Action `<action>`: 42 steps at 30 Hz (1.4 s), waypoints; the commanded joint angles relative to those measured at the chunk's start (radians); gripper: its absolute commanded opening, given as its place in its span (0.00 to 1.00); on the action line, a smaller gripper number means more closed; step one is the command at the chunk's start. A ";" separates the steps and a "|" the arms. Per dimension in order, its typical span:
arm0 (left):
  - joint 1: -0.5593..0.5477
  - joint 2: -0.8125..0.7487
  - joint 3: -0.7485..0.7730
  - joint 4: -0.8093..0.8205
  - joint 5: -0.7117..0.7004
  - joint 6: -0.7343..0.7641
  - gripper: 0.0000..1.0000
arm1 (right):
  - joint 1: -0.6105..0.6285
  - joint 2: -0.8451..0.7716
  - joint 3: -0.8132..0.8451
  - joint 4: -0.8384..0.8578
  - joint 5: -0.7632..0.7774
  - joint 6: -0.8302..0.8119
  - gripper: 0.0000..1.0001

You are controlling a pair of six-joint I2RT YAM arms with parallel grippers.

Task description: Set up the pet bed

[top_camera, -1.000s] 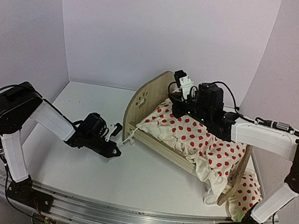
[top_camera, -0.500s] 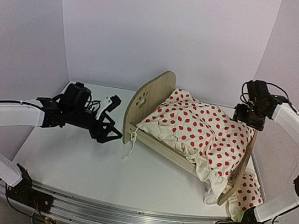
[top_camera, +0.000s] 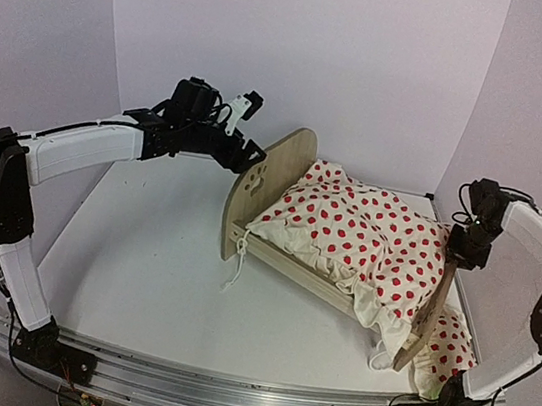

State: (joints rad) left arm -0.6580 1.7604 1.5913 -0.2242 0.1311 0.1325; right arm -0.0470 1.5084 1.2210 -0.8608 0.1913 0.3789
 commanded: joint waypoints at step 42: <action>-0.208 -0.637 -0.969 0.144 0.139 0.619 0.54 | 0.950 0.066 -0.038 0.669 -0.036 0.031 0.58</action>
State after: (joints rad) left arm -0.8541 1.1171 0.6504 -0.2289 0.2674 0.6243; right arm 0.8740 1.5851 1.2869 -0.3850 0.1857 0.2792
